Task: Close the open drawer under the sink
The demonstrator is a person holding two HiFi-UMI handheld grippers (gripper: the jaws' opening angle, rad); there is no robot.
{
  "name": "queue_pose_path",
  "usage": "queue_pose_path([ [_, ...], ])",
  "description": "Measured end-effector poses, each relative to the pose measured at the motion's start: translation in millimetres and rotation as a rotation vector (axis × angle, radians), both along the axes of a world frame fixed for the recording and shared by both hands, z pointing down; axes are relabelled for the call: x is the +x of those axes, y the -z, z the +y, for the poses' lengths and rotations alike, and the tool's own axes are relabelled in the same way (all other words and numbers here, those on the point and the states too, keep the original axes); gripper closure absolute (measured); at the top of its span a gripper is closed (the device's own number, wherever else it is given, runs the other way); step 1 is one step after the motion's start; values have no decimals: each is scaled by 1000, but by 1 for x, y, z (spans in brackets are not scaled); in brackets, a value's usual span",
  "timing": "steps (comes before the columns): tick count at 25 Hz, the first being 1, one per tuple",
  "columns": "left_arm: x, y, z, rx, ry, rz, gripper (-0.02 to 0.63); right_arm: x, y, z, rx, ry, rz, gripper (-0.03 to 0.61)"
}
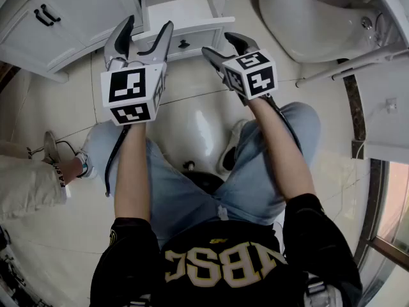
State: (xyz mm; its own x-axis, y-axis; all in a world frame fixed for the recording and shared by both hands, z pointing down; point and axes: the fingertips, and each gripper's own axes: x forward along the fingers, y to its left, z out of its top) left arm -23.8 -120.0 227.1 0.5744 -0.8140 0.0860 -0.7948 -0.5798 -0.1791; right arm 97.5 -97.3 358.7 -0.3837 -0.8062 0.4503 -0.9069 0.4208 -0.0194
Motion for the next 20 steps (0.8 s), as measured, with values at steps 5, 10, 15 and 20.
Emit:
queue_pose_path([
  [5, 5, -9, -16, -35, 2, 6, 305, -29, -26, -16, -95, 22, -115, 293],
  [10, 6, -21, -30, -75, 13, 15, 305, -42, -60, -29, -236, -29, -301, 307],
  [15, 4, -34, -46, -104, 31, 2, 305, -40, -74, -50, -304, -107, -434, 335],
  [20, 1, -45, -66, -142, 55, 14, 305, -45, -84, -77, -362, -164, -518, 446],
])
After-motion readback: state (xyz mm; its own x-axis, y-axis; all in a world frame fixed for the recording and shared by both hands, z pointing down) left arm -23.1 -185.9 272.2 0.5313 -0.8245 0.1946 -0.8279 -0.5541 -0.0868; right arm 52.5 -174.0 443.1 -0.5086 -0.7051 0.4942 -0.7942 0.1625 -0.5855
